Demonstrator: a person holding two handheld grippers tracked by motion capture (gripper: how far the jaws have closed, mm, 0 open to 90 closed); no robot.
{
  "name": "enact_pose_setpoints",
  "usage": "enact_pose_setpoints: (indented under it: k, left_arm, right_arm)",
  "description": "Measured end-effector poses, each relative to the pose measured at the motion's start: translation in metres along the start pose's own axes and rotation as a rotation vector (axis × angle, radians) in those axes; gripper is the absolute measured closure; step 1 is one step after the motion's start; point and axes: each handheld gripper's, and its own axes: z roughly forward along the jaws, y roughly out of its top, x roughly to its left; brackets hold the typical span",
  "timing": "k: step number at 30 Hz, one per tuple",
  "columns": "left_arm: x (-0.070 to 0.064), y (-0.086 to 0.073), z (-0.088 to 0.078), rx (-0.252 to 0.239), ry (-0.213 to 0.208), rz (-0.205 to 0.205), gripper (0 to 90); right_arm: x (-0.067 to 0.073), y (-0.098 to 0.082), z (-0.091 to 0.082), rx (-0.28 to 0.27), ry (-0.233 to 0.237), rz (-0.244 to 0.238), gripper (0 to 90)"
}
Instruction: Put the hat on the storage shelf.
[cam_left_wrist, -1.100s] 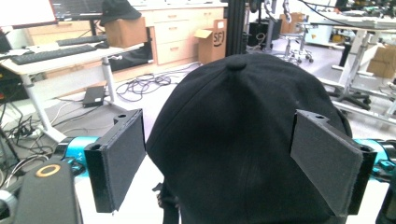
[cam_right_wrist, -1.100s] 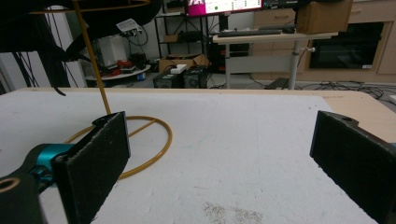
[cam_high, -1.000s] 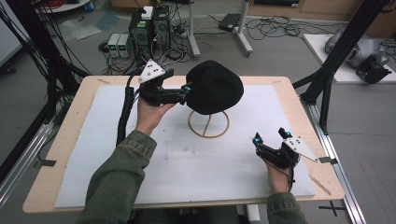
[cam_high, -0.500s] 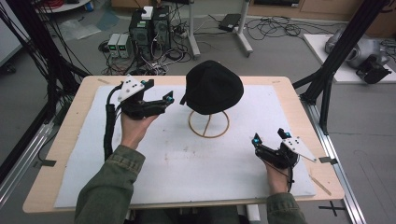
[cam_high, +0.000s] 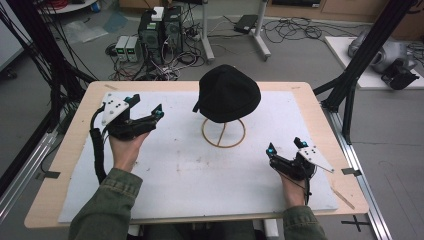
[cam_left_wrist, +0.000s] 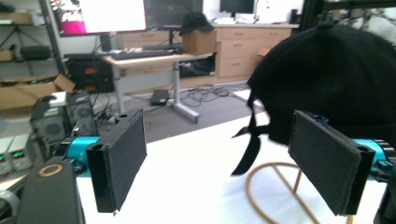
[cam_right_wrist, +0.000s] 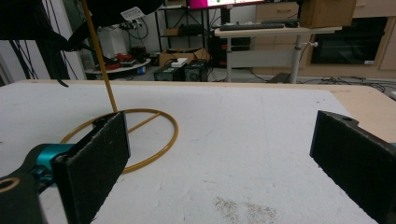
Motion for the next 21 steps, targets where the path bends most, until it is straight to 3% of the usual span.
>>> enact_pose_setpoints:
  k: [12,18,21]
  left_arm:
    - [0.022,-0.028,-0.036,0.006,0.115,-0.027,18.6]
    - [0.032,-0.042,-0.052,-0.018,0.188,-0.058,18.5]
    - [0.035,-0.048,-0.058,-0.008,0.219,-0.053,18.0]
  right_arm:
    - [0.001,-0.002,0.000,-0.004,-0.009,0.001,4.0]
    - [0.003,-0.002,0.000,0.000,-0.008,0.000,3.9]
    - [0.003,-0.002,0.001,-0.001,-0.009,0.003,3.9]
